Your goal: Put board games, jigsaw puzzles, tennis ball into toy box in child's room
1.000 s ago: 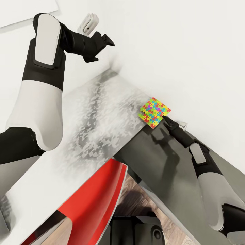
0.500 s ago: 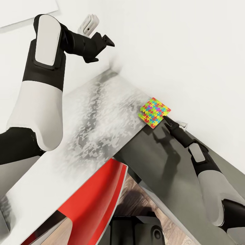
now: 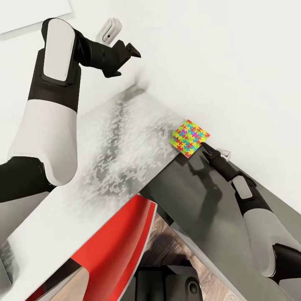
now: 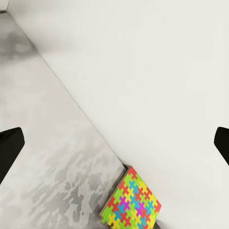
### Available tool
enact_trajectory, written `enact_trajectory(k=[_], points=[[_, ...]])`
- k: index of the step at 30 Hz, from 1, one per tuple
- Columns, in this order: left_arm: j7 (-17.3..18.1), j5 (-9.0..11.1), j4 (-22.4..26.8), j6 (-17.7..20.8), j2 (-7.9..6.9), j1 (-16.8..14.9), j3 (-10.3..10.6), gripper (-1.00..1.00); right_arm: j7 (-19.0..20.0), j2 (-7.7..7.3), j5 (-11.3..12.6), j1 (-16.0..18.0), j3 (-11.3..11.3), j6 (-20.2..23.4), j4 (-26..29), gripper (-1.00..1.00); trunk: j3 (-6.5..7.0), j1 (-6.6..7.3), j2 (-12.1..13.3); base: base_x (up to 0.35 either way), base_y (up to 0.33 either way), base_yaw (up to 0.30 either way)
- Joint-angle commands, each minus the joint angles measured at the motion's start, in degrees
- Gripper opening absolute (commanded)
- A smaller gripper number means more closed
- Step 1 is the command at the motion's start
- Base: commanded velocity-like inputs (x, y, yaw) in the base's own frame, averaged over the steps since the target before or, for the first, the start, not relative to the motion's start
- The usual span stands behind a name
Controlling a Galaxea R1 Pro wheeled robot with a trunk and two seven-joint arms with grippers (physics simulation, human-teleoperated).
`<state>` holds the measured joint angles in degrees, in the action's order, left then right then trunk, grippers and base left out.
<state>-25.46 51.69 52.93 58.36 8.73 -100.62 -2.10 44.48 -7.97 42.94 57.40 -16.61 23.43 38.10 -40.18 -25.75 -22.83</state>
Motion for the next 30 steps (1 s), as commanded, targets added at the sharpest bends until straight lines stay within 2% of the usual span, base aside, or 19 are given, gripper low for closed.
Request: enact_trajectory(k=[1, 10, 19, 30], points=[[-0.6, 0.6, 0.0, 0.2, 0.06, 0.0, -0.2, 1.0, 0.1, 0.0, 0.4, 0.0, -0.1, 0.5, 0.0, 1.0, -0.07, -0.03, -0.1, 0.0, 0.0, 0.0], [-0.6, 1.2, 0.0, 0.1, 0.02, 0.0, -0.2, 1.0, 0.1, 0.0, 0.5, 0.1, -0.1, 0.5, -0.1, 1.0, -0.07, -0.03, -0.1, 0.0, 0.0, 0.019], [-0.6, 2.7, 0.0, 0.1, -0.03, 0.0, -0.2, 1.0, -0.1, 0.13, 0.5, 0.0, -0.1, 0.4, -0.1, 1.0, -0.07, -0.03, -0.1, 0.0, 0.0, 0.154], [-0.6, 3.1, 0.0, 0.1, -0.19, 0.0, -0.2, 1.0, -0.3, 0.11, 0.5, 0.0, -0.1, 0.5, -0.1, 1.0, -0.07, -0.03, -0.1, 0.0, 0.0, 0.106]])
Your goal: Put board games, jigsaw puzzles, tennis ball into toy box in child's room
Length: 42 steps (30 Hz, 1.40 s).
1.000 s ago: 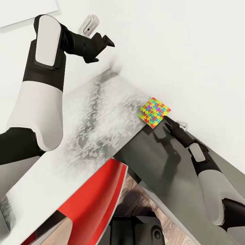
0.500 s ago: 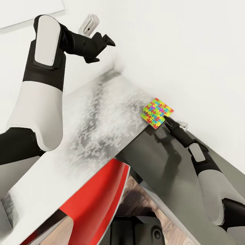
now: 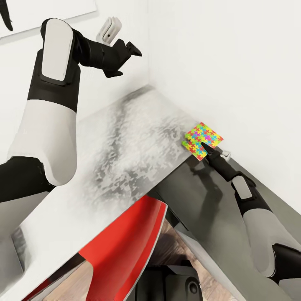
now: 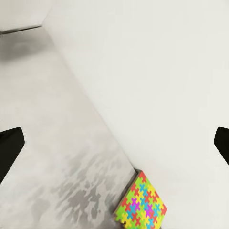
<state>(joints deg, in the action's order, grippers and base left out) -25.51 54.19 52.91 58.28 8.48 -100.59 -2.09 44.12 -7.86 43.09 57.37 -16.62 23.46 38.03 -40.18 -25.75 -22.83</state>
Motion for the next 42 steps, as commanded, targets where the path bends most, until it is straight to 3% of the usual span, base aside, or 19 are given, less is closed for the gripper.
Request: enact_trajectory(k=[1, 29, 30, 42], points=[[-0.6, 0.6, 0.0, 0.2, 0.02, 0.0, -0.2, 1.0, 0.1, -0.01, 0.4, 0.0, -0.1, 0.5, 0.0, 1.0, -0.07, -0.03, -0.1, 0.0, 0.0, 0.042], [-0.6, 0.8, -0.1, 0.1, -0.13, 0.0, 0.9, 1.0, 0.0, 0.05, 0.4, -0.1, -0.2, 0.6, 0.7, 1.0, -0.07, -0.03, -0.1, 0.0, 0.0, 0.01], [-0.6, 0.8, -0.1, 0.1, -0.13, 0.0, 0.9, 1.0, -0.1, 0.07, 0.4, -0.1, -0.2, 0.6, 0.7, -1.0, -0.07, -0.03, -0.1, 0.0, 0.0, 0.0], [-0.6, 0.8, -0.1, 0.1, -0.13, 0.0, 0.9, 1.0, -0.6, 0.2, 0.5, -0.4, -0.2, 0.6, 1.2, -1.0, -0.07, -0.03, -0.1, 0.0, 0.0, 0.0]])
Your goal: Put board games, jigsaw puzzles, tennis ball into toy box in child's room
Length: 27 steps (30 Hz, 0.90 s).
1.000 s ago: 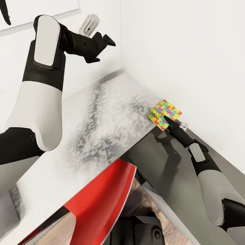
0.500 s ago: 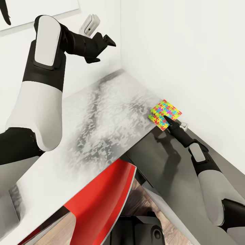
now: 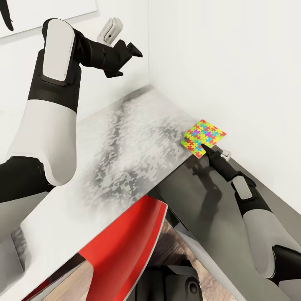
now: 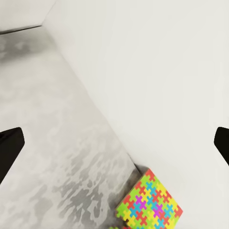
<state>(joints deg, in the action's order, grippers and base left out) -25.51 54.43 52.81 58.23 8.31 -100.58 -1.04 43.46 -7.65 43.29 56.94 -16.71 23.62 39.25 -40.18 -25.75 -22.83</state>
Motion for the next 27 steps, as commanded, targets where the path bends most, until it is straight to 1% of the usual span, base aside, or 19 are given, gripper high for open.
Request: enact_trajectory(k=[1, 18, 27], points=[[-0.6, 0.6, 0.0, 0.1, 0.04, 0.0, -0.1, 1.0, 0.0, 0.0, 0.3, 0.0, -0.1, 0.4, 0.0, -1.0, -0.07, -0.03, -0.1, 0.0, 0.0, 0.0], [-0.6, 0.7, 0.0, 0.1, 0.04, 0.0, -0.1, 1.0, -0.4, 0.4, 0.4, 0.0, -0.1, 0.5, 0.0, -1.0, -0.07, -0.03, -0.1, 0.0, 0.0, 0.0], [-0.5, 0.7, -0.8, 0.1, 0.04, -0.3, 0.0, 1.0, -2.0, 0.62, 0.4, -0.1, 0.0, 1.1, 0.6, -1.0, -0.07, -0.03, -0.1, 0.0, 0.0, 0.0]])
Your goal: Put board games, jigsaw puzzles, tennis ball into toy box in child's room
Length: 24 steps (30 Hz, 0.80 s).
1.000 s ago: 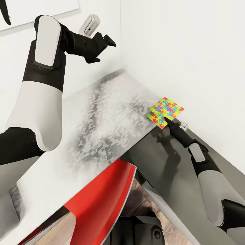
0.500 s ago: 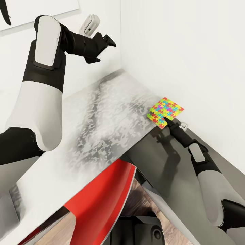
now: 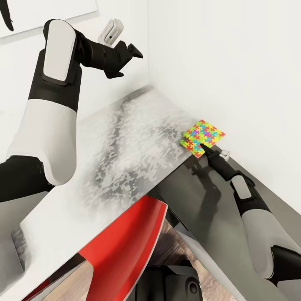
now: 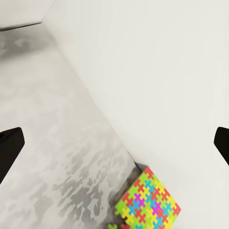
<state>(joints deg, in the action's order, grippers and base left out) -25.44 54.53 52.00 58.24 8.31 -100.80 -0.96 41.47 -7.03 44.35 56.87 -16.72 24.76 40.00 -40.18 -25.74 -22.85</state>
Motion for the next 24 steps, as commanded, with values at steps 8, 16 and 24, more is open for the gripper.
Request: enact_trajectory(k=[8, 16, 24], points=[[-0.5, 0.6, -1.0, 0.1, -0.18, -0.5, 0.0, 1.0, -1.1, 0.27, -0.6, -0.8, 0.1, 1.9, 6.1, -1.0, -0.07, -0.04, -0.1, 0.0, 0.0, 0.0], [-0.4, 0.6, -1.2, 0.1, -0.28, -0.6, 0.1, 1.0, -2.7, 0.4, -0.6, -1.9, 0.2, 3.4, 10.2, -1.0, -0.07, -0.04, -0.1, 0.0, 0.0, 0.0], [-0.4, 0.6, -1.2, 0.1, -0.33, -0.6, 0.2, 1.0, -3.3, 0.81, -0.6, -4.3, 0.3, 5.7, 16.5, -1.0, -0.07, -0.04, -0.1, 0.0, 0.0, 0.0]])
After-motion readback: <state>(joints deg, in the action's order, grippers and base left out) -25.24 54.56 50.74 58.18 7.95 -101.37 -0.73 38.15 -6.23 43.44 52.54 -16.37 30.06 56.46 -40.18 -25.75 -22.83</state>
